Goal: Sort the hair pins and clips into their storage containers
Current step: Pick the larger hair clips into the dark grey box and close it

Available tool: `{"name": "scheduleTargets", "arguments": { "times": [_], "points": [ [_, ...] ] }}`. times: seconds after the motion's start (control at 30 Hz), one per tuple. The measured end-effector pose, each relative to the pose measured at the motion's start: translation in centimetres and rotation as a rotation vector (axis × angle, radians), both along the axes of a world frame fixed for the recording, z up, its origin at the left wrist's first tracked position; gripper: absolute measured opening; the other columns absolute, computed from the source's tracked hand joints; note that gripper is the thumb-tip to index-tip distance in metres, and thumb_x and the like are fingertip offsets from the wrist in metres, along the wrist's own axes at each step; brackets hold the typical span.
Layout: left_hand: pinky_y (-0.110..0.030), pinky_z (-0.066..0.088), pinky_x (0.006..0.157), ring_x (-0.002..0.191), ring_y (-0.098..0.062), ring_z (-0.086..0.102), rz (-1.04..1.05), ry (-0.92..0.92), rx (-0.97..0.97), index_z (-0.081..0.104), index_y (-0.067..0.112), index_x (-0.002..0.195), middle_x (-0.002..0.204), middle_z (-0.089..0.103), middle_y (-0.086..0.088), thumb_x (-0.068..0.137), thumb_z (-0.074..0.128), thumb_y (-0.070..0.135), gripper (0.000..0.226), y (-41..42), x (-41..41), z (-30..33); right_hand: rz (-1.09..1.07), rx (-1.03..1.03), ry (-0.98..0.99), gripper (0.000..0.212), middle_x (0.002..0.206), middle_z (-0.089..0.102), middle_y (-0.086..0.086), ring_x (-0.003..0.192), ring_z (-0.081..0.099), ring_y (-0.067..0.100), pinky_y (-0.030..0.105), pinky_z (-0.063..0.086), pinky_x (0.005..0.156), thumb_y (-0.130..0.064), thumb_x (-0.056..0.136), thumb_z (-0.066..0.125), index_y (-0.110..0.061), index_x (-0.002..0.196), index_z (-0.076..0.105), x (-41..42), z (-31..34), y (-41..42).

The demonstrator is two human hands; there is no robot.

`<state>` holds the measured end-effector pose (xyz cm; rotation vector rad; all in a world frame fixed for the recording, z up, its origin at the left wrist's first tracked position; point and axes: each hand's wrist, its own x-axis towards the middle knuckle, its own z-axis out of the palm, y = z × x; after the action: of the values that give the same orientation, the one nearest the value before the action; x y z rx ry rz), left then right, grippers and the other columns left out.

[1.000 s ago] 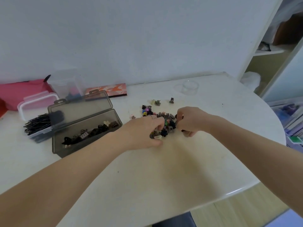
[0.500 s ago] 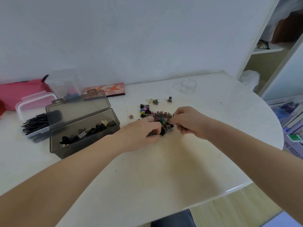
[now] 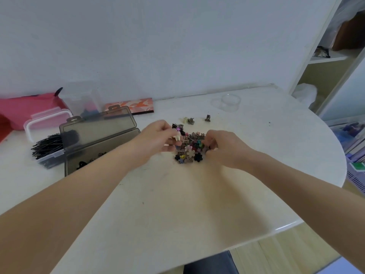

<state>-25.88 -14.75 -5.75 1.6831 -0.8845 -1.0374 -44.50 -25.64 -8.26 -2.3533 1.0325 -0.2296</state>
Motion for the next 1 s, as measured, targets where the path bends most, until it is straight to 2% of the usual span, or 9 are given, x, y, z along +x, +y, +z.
{"name": "scheduleTargets", "arguments": {
  "times": [0.17,0.27,0.37,0.43,0.53,0.63,0.7,0.83,1.0],
  "points": [
    [-0.033,0.06,0.069,0.075,-0.025,0.067,0.128,0.488,0.032,0.052,0.002,0.098,0.088,0.066,-0.017,0.095,0.046,0.002,0.007,0.2,-0.1,0.1,-0.269,0.771,-0.481,0.014,0.09,0.065,0.018,0.063,0.05,0.019,0.027,0.044,0.054,-0.002,0.085,0.061,0.002,0.098,0.063,-0.6,0.8,-0.2],
    [-0.032,0.058,0.063,0.07,-0.025,0.062,0.163,0.635,0.085,0.053,0.002,0.098,0.087,0.06,-0.017,0.088,0.041,0.002,0.015,0.4,-0.2,-0.1,-0.322,1.142,-0.654,0.023,0.095,0.064,0.018,0.061,0.046,0.018,0.025,0.04,0.048,-0.006,0.088,0.052,-0.001,0.109,0.059,-1.1,0.4,0.0],
    [-0.026,0.051,0.051,0.057,-0.019,0.051,0.116,0.384,0.212,0.051,0.007,0.089,0.077,0.053,-0.01,0.09,0.046,0.018,0.012,0.2,-1.0,-0.2,-0.282,1.323,-0.724,0.029,0.097,0.059,0.018,0.066,0.052,0.023,0.029,0.044,0.054,-0.009,0.083,0.042,-0.001,0.105,0.059,-1.3,0.4,0.0],
    [-0.025,0.043,0.048,0.055,-0.016,0.049,-0.007,-0.134,0.25,0.051,0.011,0.087,0.073,0.053,-0.003,0.093,0.052,0.032,0.022,0.2,-1.4,-0.7,-0.279,1.36,-0.723,0.024,0.091,0.06,0.017,0.068,0.055,0.026,0.031,0.046,0.057,-0.014,0.083,0.043,-0.002,0.095,0.059,-1.0,0.7,0.2],
    [-0.033,0.045,0.061,0.073,-0.018,0.057,-0.347,-0.961,0.116,0.049,0.022,0.097,0.078,0.057,0.006,0.088,0.058,0.042,0.024,0.6,-1.5,-1.9,-0.335,1.108,-0.552,0.016,0.074,0.054,0.008,0.059,0.051,0.02,0.027,0.042,0.05,-0.024,0.087,0.06,-0.011,0.079,0.057,-0.1,0.4,0.5],
    [-0.03,0.039,0.058,0.074,-0.014,0.052,-0.491,-1.2,0.036,0.046,0.031,0.101,0.076,0.05,0.011,0.089,0.055,0.042,0.019,0.6,-1.5,-2.5,-0.221,0.436,-0.268,0.018,0.069,0.057,0.001,0.054,0.047,0.015,0.026,0.039,0.05,-0.024,0.083,0.069,-0.015,0.077,0.055,0.7,-0.7,1.1],
    [-0.031,0.039,0.06,0.076,-0.016,0.051,-0.496,-1.256,-0.002,0.048,0.029,0.098,0.08,0.051,0.009,0.09,0.052,0.036,0.011,0.4,-1.7,-2.7,-0.078,0.151,-0.153,0.013,0.07,0.058,-0.005,0.059,0.049,0.011,0.025,0.038,0.054,-0.024,0.081,0.069,-0.021,0.081,0.056,0.7,-1.2,1.5],
    [-0.035,0.044,0.065,0.078,-0.017,0.05,-0.501,-1.218,-0.05,0.046,0.026,0.091,0.084,0.052,0.008,0.09,0.051,0.03,0.007,0.2,-1.6,-3.3,0.033,-0.054,-0.065,0.011,0.07,0.052,-0.011,0.069,0.051,0.014,0.03,0.041,0.059,-0.024,0.081,0.064,-0.024,0.089,0.056,0.6,-1.6,2.1],
    [-0.032,0.042,0.063,0.072,-0.016,0.053,-0.215,-0.724,-0.022,0.053,0.016,0.082,0.081,0.061,0.003,0.086,0.06,0.025,0.012,-0.1,-1.1,-1.8,0.044,-0.127,-0.046,0.014,0.072,0.056,-0.009,0.071,0.055,0.017,0.034,0.048,0.063,-0.03,0.083,0.061,-0.022,0.088,0.052,0.5,-1.8,2.1]
  ]
}}
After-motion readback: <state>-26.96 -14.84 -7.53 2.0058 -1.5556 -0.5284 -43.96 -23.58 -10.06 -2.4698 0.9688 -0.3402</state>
